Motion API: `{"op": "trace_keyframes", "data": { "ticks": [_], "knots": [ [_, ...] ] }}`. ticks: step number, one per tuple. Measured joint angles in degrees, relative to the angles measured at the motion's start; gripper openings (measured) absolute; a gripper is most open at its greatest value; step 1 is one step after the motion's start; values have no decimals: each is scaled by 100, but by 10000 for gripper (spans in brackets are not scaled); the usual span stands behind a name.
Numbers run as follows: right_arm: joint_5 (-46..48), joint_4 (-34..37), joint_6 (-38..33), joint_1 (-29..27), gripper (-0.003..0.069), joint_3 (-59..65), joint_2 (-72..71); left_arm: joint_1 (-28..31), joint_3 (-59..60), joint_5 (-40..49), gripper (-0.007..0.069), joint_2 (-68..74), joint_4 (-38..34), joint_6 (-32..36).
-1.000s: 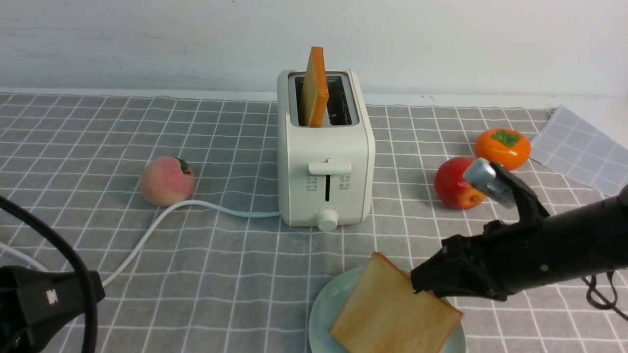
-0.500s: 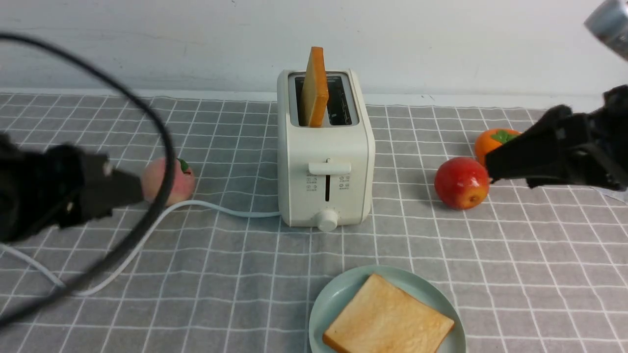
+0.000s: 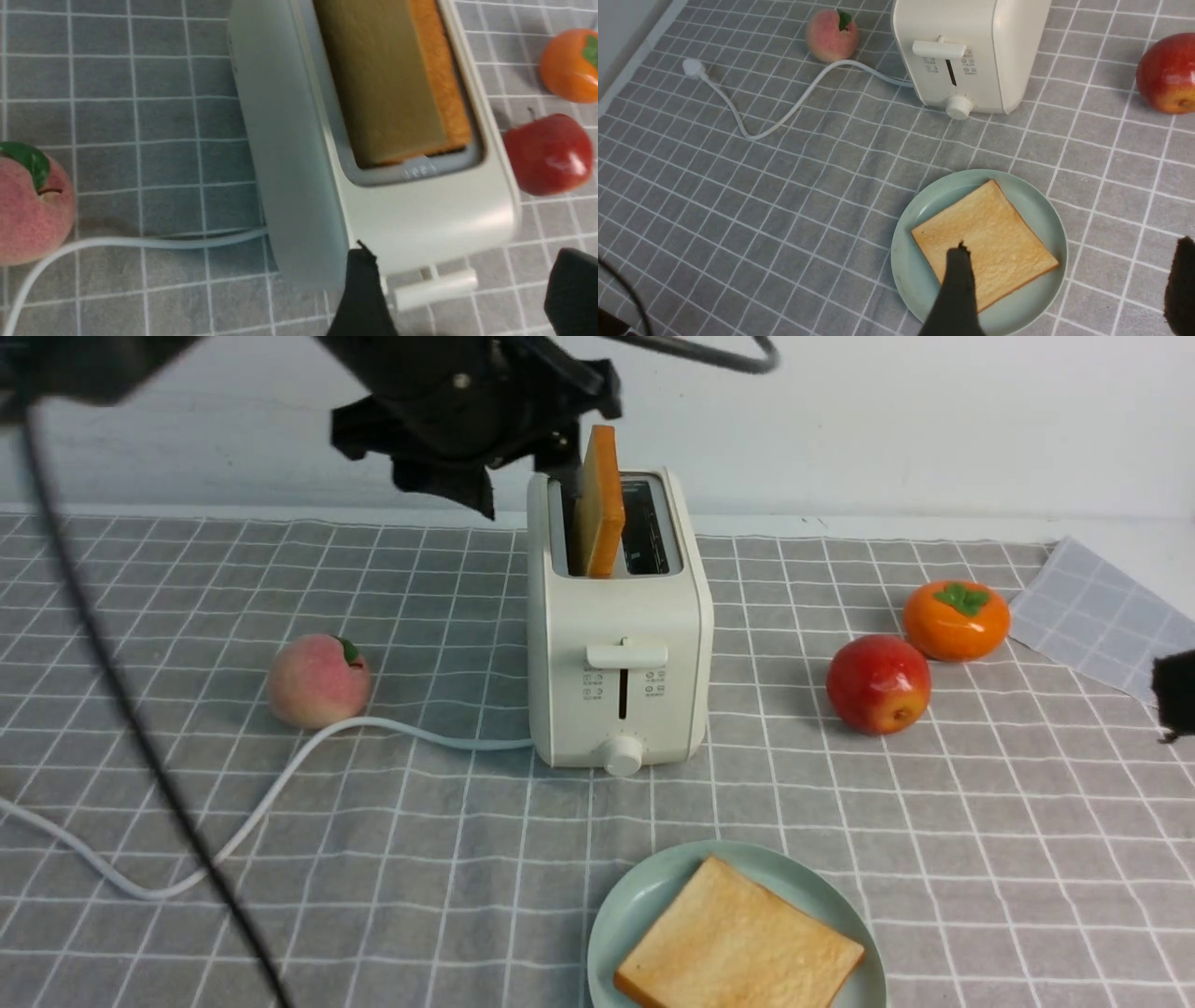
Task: Take toasted bread from bread machine on grey coffee table place on plate.
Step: 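Reach for a toast slice standing in the toaster with the left gripper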
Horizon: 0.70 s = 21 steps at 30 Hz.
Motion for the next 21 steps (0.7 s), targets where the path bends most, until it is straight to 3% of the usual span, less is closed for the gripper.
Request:
{"op": "trace_keyframes", "data": {
  "ticks": [5,15,18,21],
  "knots": [
    [54,-188,274,0,551,209,-249,-397,-2124,741,498,1592,788,-286],
    [127,-256,428,0,551,729,-285,-485,-2479,413,493,2068,1211,-313],
    [97,-223,428,0,551,748,-285,-485,-2479,389,440,2143,1211,-231],
    [90,-157,428,0,551,748,-285,-485,-2479,389,330,2159,1211,-225]
  ]
}}
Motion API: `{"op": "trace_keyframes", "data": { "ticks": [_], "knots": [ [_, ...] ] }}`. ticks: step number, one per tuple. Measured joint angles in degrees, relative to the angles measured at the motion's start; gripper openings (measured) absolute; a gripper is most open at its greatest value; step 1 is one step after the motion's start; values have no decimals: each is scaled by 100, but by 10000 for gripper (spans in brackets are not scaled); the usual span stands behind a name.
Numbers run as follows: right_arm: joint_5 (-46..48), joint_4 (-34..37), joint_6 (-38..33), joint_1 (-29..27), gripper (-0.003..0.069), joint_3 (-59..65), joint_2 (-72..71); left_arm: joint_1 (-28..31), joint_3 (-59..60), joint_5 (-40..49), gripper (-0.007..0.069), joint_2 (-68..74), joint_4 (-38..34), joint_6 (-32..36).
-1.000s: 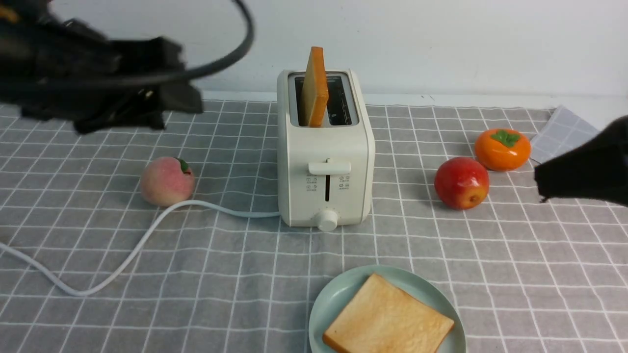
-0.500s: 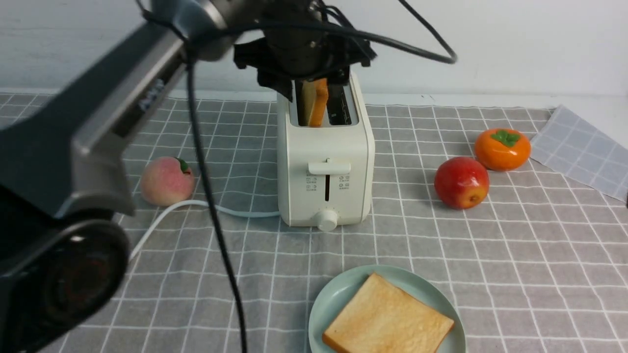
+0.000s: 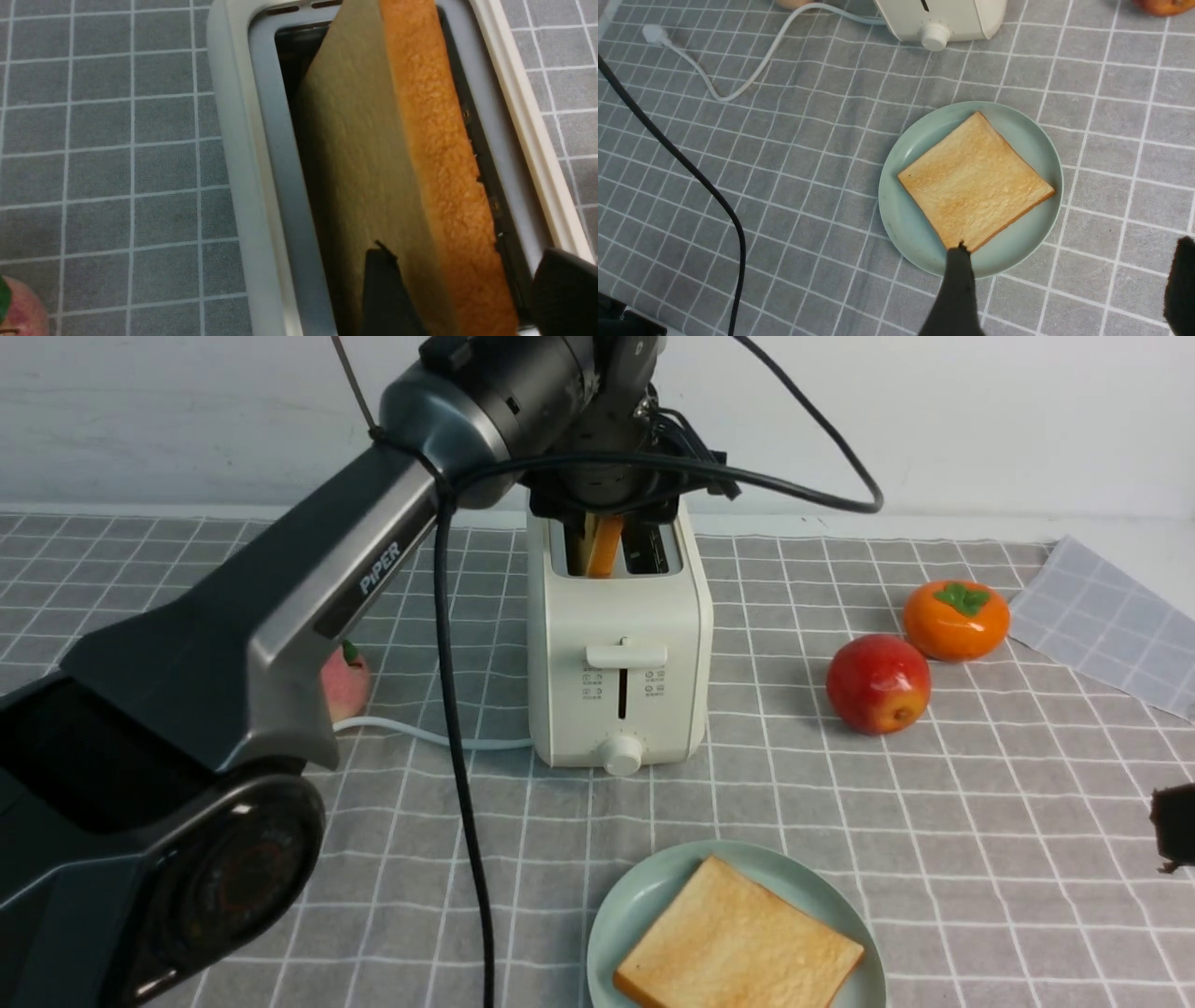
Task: Take toasted bread from bread machine on grey coffee table place on plate.
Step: 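Reach for a toast slice standing in the toaster with the left gripper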
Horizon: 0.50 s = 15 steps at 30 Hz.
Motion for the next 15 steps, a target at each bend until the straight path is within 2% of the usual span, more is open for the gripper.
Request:
{"op": "trace_keyframes", "data": {
  "ticks": [1,4,6,10,15],
  "knots": [
    [0,9,0,0,551,0,0,0,0,0,320,0,0,0],
    [0,100,0,0,551,7,0,23,0,99,126,0,22,0],
    [0,144,0,0,552,7,0,38,0,171,59,-38,48,0],
    [-14,182,-8,0,552,7,0,59,12,248,63,-298,61,130],
    [-39,98,-119,0,552,7,0,59,17,467,62,-1277,-141,538]
  ]
}}
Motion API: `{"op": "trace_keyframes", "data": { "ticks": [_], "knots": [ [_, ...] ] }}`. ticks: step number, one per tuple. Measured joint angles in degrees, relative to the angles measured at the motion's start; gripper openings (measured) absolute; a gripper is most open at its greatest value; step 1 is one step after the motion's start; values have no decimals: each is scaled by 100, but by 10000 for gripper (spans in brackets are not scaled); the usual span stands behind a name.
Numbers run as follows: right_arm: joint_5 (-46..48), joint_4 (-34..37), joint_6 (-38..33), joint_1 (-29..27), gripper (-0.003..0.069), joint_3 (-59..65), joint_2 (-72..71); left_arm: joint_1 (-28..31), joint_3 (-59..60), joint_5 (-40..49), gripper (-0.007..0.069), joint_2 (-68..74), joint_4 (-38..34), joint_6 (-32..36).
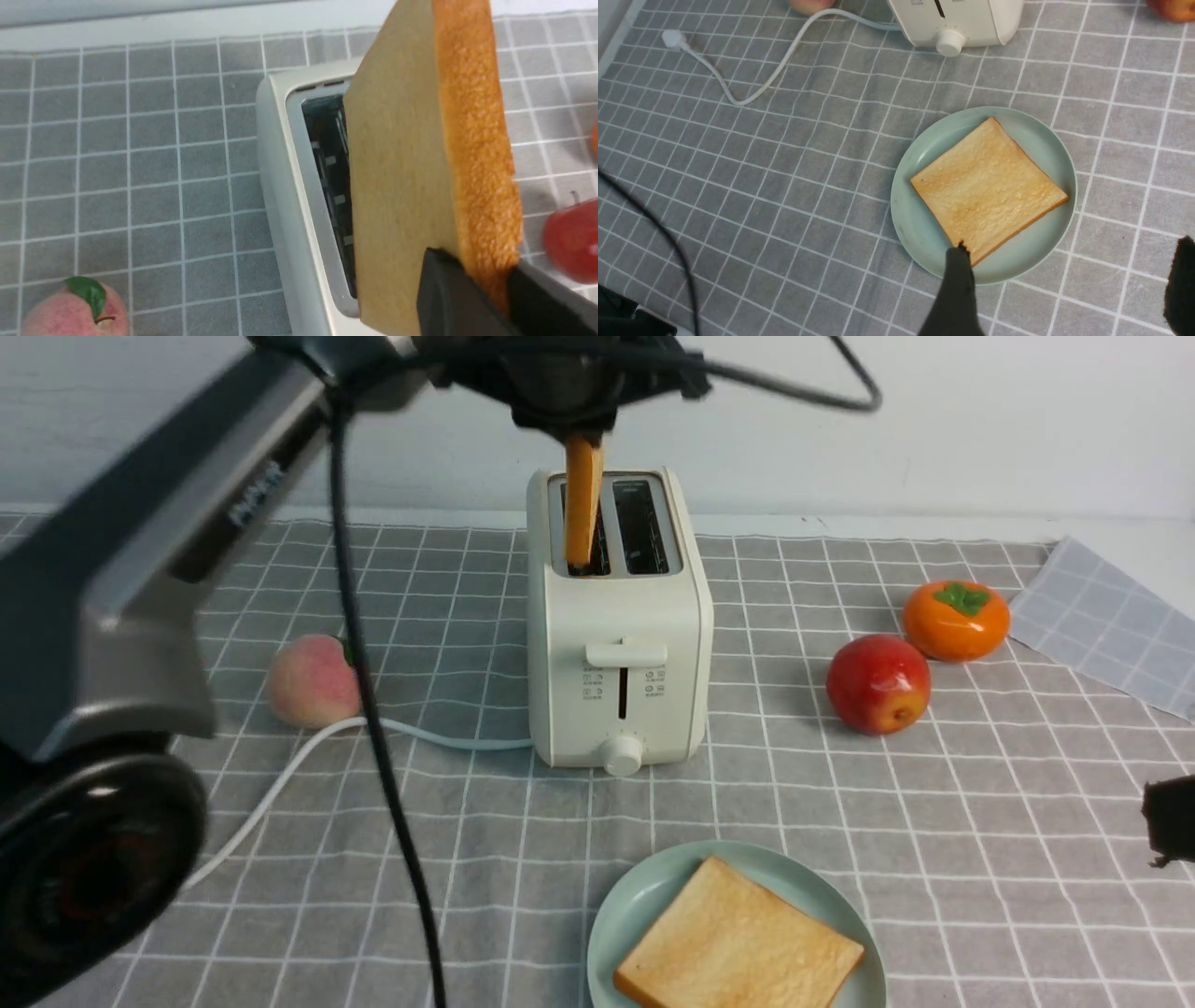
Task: Take toasted bread from bread machine on grey coffee table place on plate.
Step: 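Reach for a toast slice standing in the toaster with the left gripper, then place the slice of bread on the plate with the left gripper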
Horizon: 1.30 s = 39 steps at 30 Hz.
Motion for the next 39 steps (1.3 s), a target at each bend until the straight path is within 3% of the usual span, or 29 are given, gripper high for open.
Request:
{"op": "trace_keyframes", "data": {
  "ticks": [6,7,8,13,15,18,21,25,27,32,37,39],
  "knots": [
    [-61,-346,-53,0,552,0,0,0,28,0,62,-1223,-686,856],
    [-82,-562,-53,0,552,0,0,0,224,4,62,-1664,-1227,1198],
    [-82,-584,-53,0,552,0,0,0,258,4,62,-1713,-1285,1237],
    [-82,-788,-57,0,552,0,0,0,2127,4,62,-2891,-3628,2352],
    [-82,-788,-57,0,552,0,0,0,2748,4,62,-3063,-4056,2668],
    [-82,-795,-59,0,552,0,0,0,4723,-88,62,-3267,-5192,3562],
    [-82,-795,-71,0,552,8,0,-6,6175,-957,62,-3174,-5538,3867],
    [-89,-790,-71,0,552,90,0,0,7229,-1866,62,-2931,-6005,4194],
    [-102,-776,-71,0,552,196,0,0,7841,-2305,62,-2631,-6700,4840],
    [-107,-752,-71,0,552,228,0,0,8149,-2728,62,-2151,-7466,5564],
    [-107,-678,-71,0,552,228,0,0,8171,-3264,94,-1889,-7540,5412],
    [-107,-672,-71,0,552,228,0,0,8171,-3426,160,-1900,-7377,5215]
  ]
}}
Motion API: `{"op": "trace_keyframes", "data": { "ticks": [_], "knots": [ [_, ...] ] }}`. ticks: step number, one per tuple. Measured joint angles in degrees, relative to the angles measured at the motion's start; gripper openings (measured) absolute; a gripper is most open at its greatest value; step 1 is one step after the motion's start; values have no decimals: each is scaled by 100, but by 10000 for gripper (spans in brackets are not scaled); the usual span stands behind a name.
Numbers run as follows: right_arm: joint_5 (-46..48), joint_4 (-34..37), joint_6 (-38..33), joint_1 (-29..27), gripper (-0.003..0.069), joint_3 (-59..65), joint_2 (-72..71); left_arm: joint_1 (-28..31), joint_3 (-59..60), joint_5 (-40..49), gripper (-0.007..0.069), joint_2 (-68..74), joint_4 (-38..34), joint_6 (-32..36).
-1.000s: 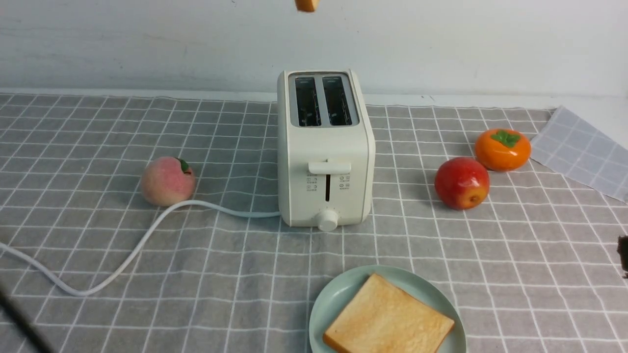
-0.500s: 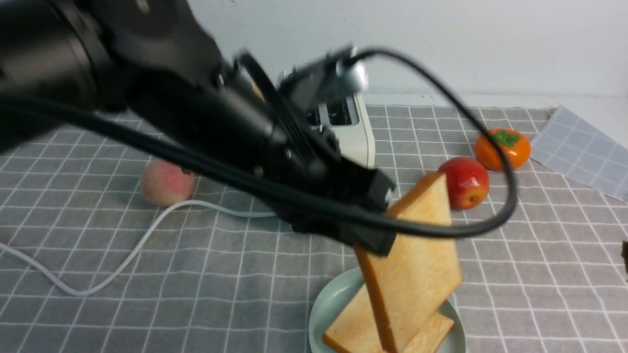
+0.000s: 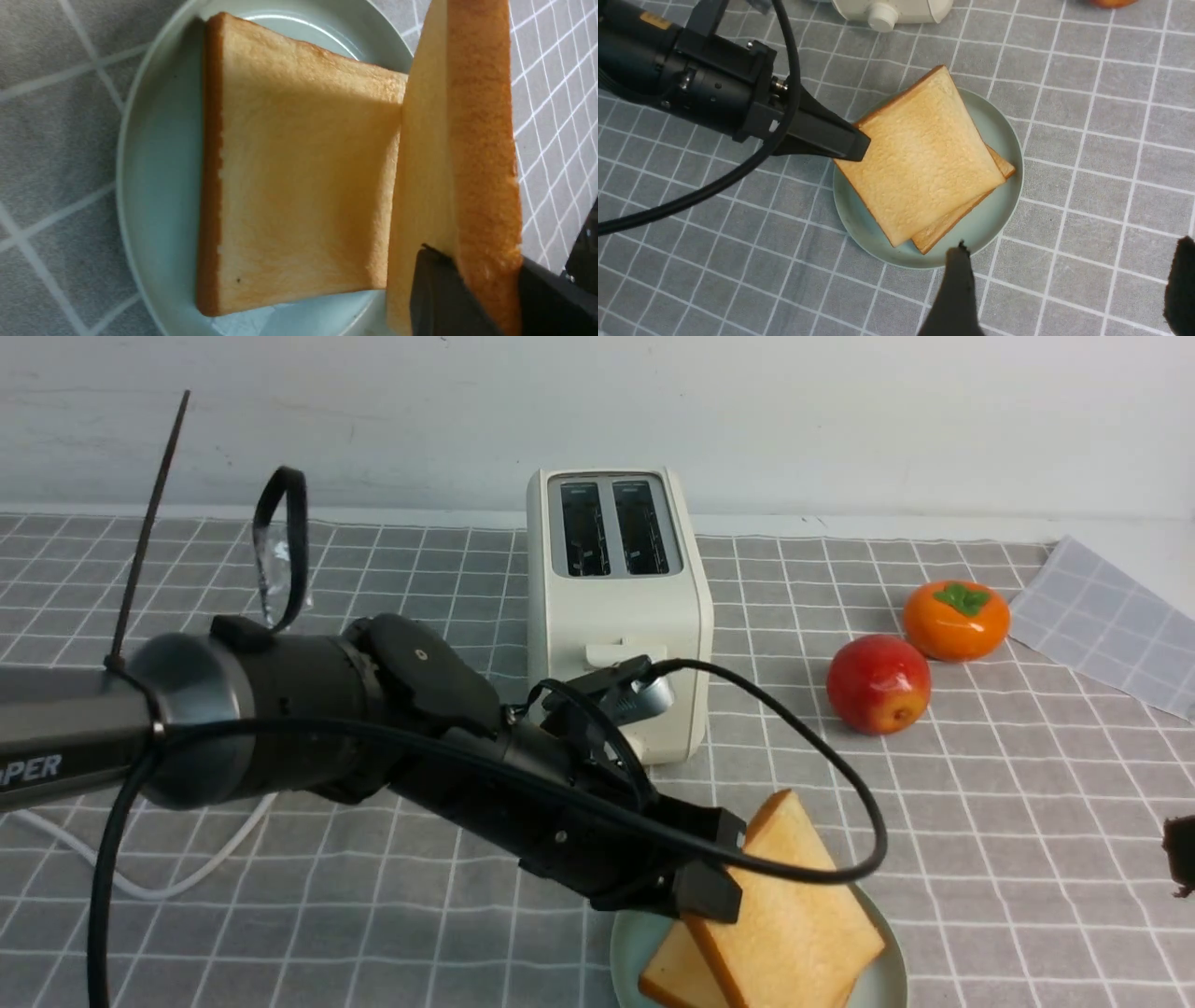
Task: Take toasted bread from bread machine on grey coffee table place on plate.
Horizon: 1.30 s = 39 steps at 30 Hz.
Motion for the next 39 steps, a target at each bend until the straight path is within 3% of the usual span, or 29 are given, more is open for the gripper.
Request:
{"op": "trace_keyframes", "data": {
  "ticks": [4,7,9,11,12,14,16,22,25,26,27,29,31,39],
  "knots": [
    [0,5,-70,0,545,4,0,0,-38,-223,357,-156,637,-387],
    [-13,11,-91,0,496,11,0,0,-180,-199,507,-405,1292,-776],
    [-96,11,-91,0,402,32,0,20,-390,98,609,-673,1950,-1098],
    [-228,15,-91,0,305,52,0,72,-584,483,646,-895,2404,-1286],
    [-314,10,-91,0,206,53,-4,126,-728,795,657,-1075,2737,-1436],
    [-513,10,-70,0,75,76,-36,250,-908,1269,655,-1402,3024,-1761],
    [-833,8,-51,0,-2,219,-181,390,-969,1600,628,-1761,3187,-2078],
    [-1928,-355,-64,0,-20,1230,-1167,593,-970,2142,467,-2595,3306,-2438],
    [-2360,-574,-66,0,-20,2090,-2016,608,-935,2440,289,-3057,3282,-2542],
    [-2376,-582,-66,0,-20,2142,-2102,608,-926,2450,278,-3084,3281,-2542],
    [-2546,-613,-71,0,-20,2596,-2431,608,-808,2479,181,-3364,3228,-2569],
    [-2656,-613,-71,0,-19,3048,-2692,608,-663,2495,77,-3640,3222,-2606],
    [-2698,-613,-71,0,-19,3354,-2812,608,-553,2534,5,-3841,3222,-2692],
    [-2791,-613,-71,0,-14,4109,-2929,610,493,2970,-14,-5543,3222,-3603]
  ]
}}
